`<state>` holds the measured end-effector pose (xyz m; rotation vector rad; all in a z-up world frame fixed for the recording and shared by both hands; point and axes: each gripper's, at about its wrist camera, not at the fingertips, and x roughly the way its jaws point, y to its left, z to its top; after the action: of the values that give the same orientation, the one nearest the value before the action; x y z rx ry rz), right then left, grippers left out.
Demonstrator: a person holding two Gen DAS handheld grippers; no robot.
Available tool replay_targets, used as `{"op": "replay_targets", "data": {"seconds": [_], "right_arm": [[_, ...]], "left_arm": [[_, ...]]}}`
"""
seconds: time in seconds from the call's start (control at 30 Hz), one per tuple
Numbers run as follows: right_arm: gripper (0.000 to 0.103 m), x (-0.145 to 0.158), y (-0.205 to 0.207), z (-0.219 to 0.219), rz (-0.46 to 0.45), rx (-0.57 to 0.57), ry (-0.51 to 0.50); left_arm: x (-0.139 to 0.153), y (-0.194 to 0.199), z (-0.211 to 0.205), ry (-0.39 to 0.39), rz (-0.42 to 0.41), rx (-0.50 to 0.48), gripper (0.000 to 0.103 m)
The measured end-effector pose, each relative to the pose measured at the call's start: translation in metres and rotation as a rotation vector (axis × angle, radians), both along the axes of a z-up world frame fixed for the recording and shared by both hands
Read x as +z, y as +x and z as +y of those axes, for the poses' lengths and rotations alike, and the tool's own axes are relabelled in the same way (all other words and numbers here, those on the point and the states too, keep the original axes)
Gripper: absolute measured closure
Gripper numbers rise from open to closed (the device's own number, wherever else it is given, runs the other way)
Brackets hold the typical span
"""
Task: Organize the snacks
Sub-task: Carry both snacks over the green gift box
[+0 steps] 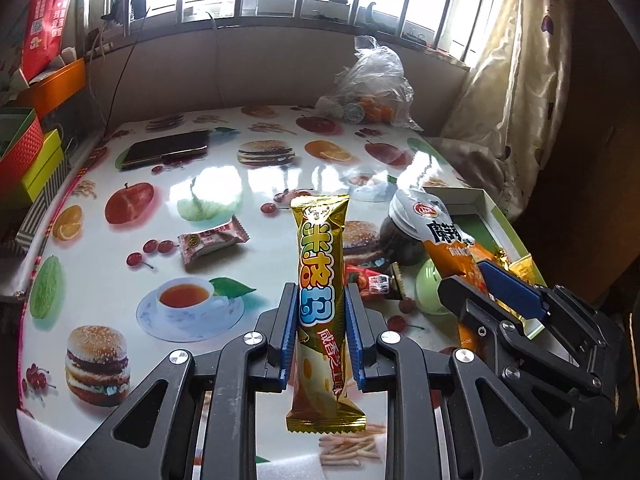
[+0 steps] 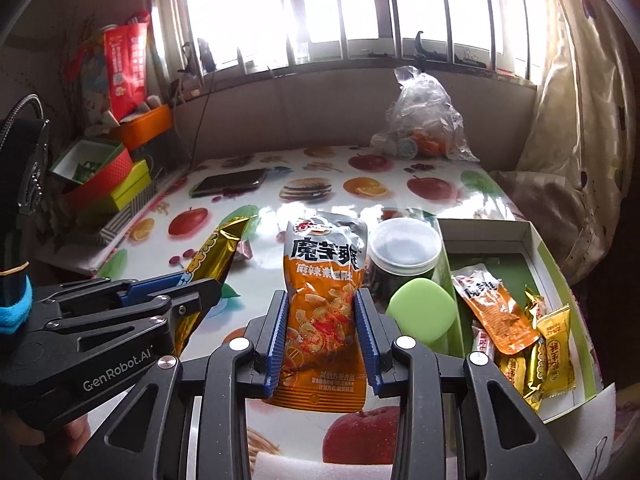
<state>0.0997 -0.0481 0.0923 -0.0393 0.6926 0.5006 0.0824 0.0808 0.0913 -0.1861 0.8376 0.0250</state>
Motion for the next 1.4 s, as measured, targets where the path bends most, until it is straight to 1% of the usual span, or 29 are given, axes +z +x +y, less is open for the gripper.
{"op": "replay_targets", "data": {"seconds": [0.17,0.37,0.63,0.83,0.93,1.07,1.13,1.23,1.3,1.4], "right_arm": [[0.072,0.006,-0.001,-0.021,-0.009,-0.044,-0.001],[0.072,0.012,0.001,-0.049,-0.023,-0.105,0.009],[0.072,0.010,0.007,-0.084,-0.019,-0.180,0.004],[0.072,0.003,0.013,-0.106,-0.001,-0.225,0.004],[0.072,-0.002,0.017,-0.116,0.012,-0.246,-0.003],[0.072,-0.011,0.025,-0.127,0.033,-0.272,-0.010],[0.072,-0.016,0.029,-0.132,0.043,-0.282,-0.011],[0.072,-0.023,0.034,-0.136,0.055,-0.286,-0.026],[0.071,-0.029,0.037,-0.137,0.058,-0.291,-0.048],[0.071,-0.036,0.040,-0.141,0.065,-0.303,-0.076]], "left_arm": [[0.006,0.007,-0.017,-0.005,-0.013,-0.043,0.079],[0.007,0.018,-0.037,-0.012,-0.011,-0.081,0.079],[0.011,0.035,-0.067,-0.010,-0.014,-0.138,0.080],[0.011,0.048,-0.087,-0.032,-0.005,-0.186,0.079],[0.012,0.057,-0.096,-0.060,0.005,-0.210,0.079],[0.012,0.068,-0.109,-0.061,0.005,-0.234,0.079],[0.010,0.075,-0.114,-0.073,0.017,-0.239,0.079],[0.004,0.083,-0.123,-0.069,0.037,-0.248,0.079],[-0.001,0.088,-0.130,-0.081,0.054,-0.266,0.079],[-0.009,0.094,-0.139,-0.075,0.075,-0.276,0.079]]}}
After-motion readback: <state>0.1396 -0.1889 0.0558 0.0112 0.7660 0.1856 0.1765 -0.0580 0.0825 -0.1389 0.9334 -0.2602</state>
